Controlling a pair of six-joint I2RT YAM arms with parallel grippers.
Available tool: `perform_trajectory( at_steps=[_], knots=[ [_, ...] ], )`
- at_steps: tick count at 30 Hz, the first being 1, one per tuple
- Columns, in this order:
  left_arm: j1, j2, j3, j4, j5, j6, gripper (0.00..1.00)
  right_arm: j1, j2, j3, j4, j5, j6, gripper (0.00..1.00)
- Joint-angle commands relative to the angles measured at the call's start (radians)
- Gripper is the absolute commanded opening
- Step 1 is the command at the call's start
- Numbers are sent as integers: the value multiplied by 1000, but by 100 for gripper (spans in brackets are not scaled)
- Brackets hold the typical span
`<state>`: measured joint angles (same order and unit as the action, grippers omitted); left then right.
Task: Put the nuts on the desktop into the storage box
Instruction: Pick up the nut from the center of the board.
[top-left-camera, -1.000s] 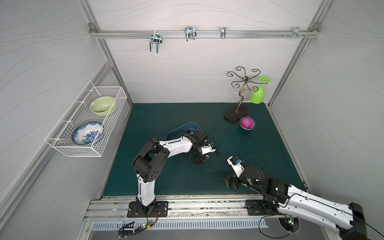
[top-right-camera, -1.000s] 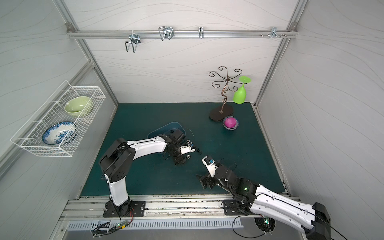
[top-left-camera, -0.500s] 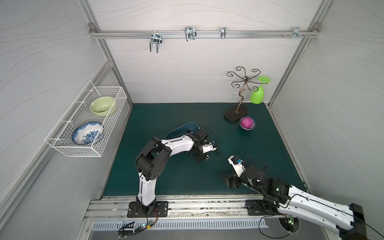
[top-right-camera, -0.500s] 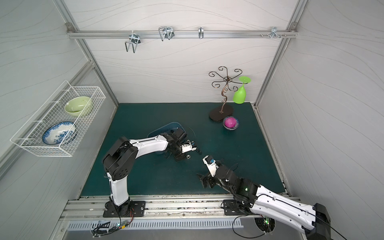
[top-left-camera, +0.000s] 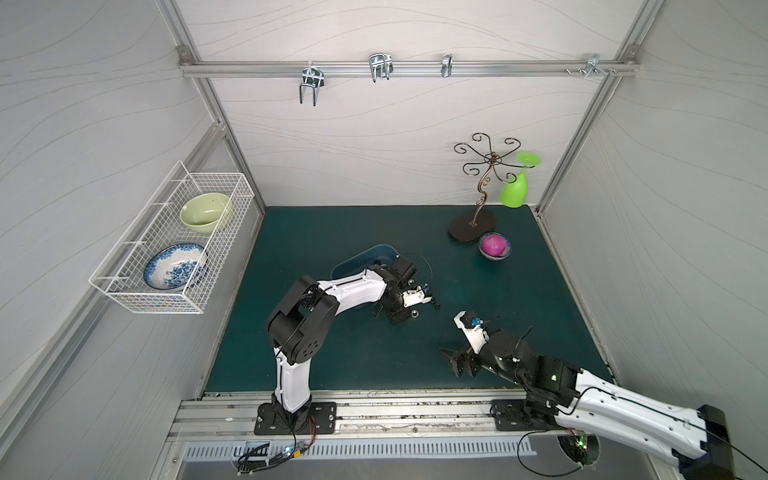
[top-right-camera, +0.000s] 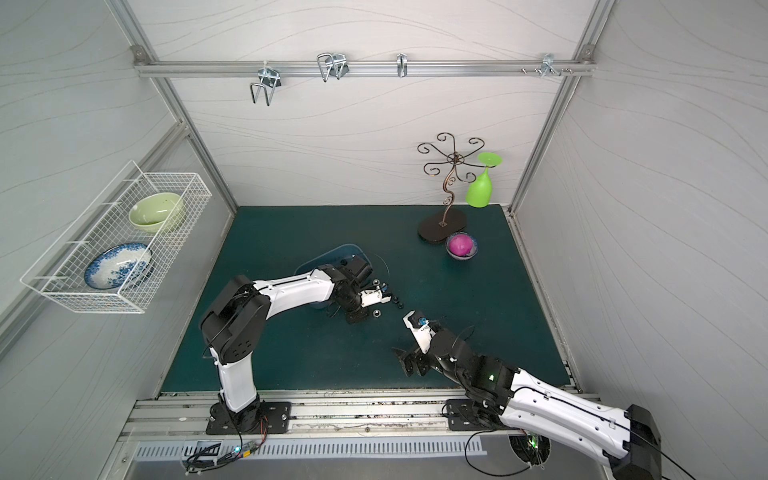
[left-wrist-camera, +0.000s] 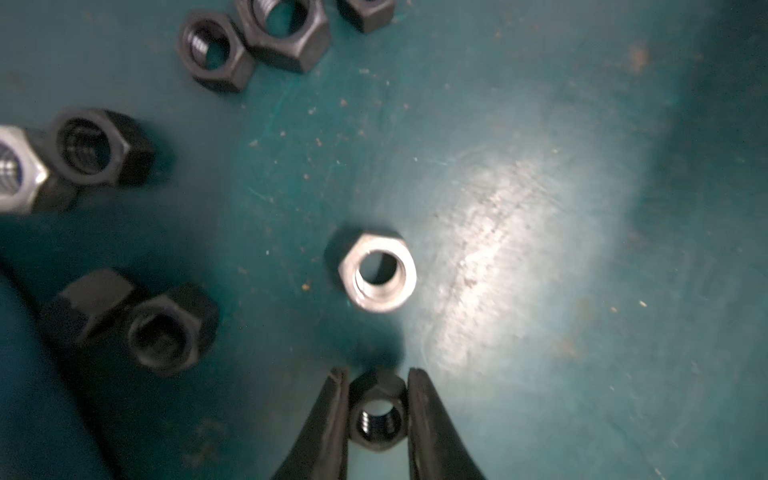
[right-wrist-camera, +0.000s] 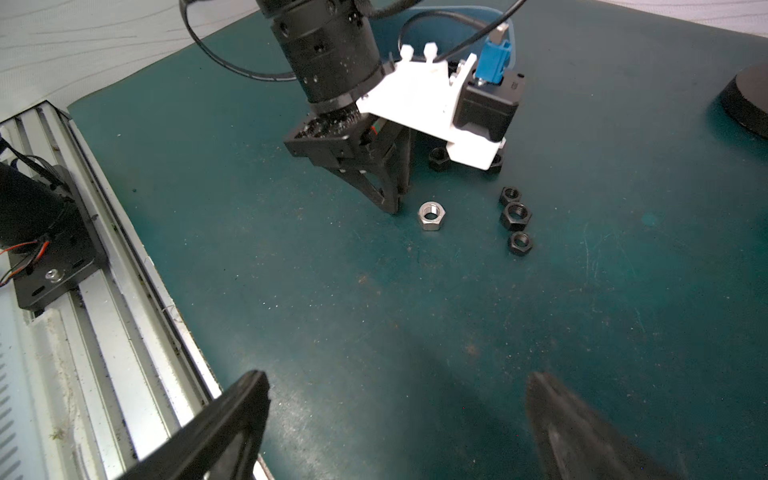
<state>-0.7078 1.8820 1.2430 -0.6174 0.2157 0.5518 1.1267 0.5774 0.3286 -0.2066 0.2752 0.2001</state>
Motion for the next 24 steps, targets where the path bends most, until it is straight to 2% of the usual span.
perform_trajectory(
  at_steps=[1, 6, 10, 17, 24],
  knots=[
    [-3, -59, 81, -61, 8, 27, 23, 7, 33, 74, 61, -31, -42, 99],
    [5, -89, 157, -152, 21, 51, 24, 7, 110, 156, 81, -62, -101, 99],
    [35, -93, 224, -223, 43, 63, 24, 7, 202, 205, 169, -65, -181, 99],
    [99, -99, 316, -285, 26, 82, 24, 7, 393, 325, 212, -5, -285, 99],
    [175, -103, 354, -319, 20, 109, 24, 2, 488, 374, 285, 4, -327, 99]
  ],
)
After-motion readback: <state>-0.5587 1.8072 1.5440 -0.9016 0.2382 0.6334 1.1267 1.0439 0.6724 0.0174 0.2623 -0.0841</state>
